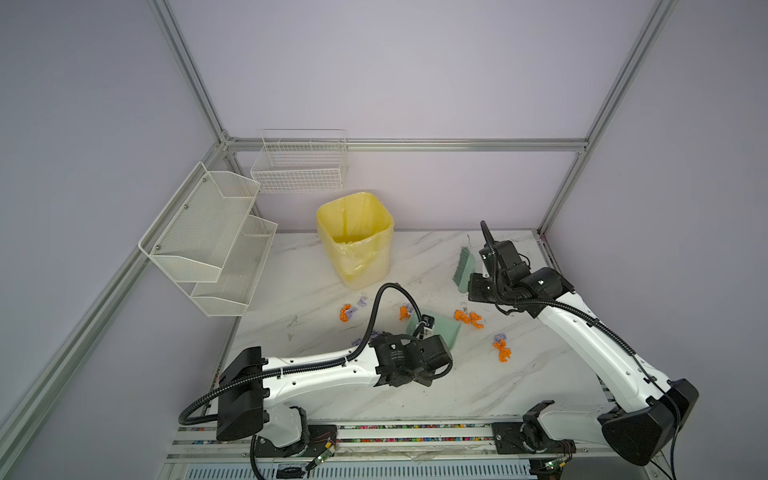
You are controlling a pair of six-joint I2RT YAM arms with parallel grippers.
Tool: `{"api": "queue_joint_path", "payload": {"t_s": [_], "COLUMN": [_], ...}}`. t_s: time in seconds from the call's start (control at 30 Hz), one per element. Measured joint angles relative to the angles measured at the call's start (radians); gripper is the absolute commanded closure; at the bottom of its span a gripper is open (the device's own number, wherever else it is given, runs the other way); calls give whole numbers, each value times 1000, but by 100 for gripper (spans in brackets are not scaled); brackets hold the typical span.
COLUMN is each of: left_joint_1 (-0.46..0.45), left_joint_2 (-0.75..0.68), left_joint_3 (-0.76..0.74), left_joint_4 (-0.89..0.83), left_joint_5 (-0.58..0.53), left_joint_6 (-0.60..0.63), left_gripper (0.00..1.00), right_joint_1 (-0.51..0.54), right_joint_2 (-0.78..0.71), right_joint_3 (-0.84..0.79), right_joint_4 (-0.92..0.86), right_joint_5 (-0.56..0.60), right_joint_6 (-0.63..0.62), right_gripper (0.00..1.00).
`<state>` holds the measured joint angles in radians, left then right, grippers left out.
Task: Sweep away the paper scraps from the table
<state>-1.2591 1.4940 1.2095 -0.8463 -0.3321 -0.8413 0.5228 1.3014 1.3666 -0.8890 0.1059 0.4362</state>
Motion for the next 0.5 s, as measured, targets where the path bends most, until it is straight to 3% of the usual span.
{"api": "queue_joint_path", "payload": {"t_s": [0.5], "left_joint_1": [58], "left_joint_2": [-19], "left_joint_3": [60], "left_joint_4": [-55], "left_joint_5": [-5], "left_joint_6": [76], "left_gripper": [97], "right_joint_1": [-71], "right_joint_2": [-29], "right_joint_3": [-8], "right_joint_4": [38], "right_joint_5": [-37], "right_joint_6": [-1], "right_gripper": [100]}}
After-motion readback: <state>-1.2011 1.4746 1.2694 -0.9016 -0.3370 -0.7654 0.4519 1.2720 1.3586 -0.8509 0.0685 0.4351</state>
